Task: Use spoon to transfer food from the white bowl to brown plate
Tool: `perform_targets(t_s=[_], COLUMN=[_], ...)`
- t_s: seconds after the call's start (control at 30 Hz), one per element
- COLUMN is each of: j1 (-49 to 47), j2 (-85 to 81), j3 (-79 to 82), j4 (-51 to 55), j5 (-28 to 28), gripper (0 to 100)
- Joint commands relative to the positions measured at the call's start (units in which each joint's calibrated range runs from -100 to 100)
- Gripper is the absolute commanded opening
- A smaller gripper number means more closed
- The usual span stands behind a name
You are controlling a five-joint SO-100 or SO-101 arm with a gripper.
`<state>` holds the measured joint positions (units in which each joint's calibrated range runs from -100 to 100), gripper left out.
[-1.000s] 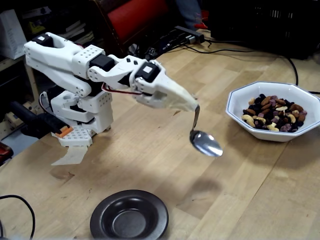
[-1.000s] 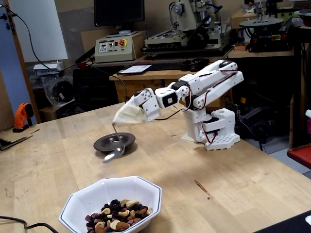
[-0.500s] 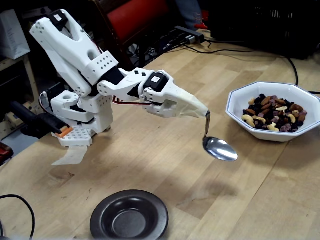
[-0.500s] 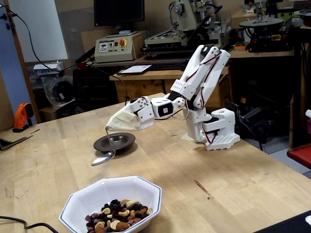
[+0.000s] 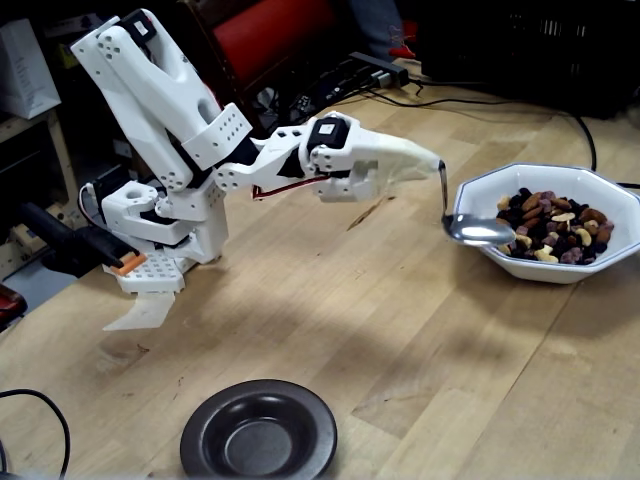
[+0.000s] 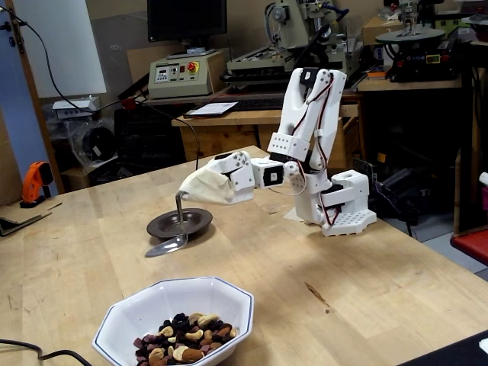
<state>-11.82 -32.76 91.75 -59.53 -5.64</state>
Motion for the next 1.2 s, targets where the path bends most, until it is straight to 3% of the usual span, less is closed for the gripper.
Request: perform_targets(t_s=[0.0, 0.3, 0.7, 1.17], j1=[-1.80, -10.47, -11.88, -11.88], j2=[-0.23, -0.06, 8.76, 23.65], j3=[-3.52, -3.52, -4.23, -25.11], j4=[-1.81, -1.65, -2.05, -2.13], j5=[-0.05, -0.05, 3.71, 3.81], gripper=[4, 4, 4, 4])
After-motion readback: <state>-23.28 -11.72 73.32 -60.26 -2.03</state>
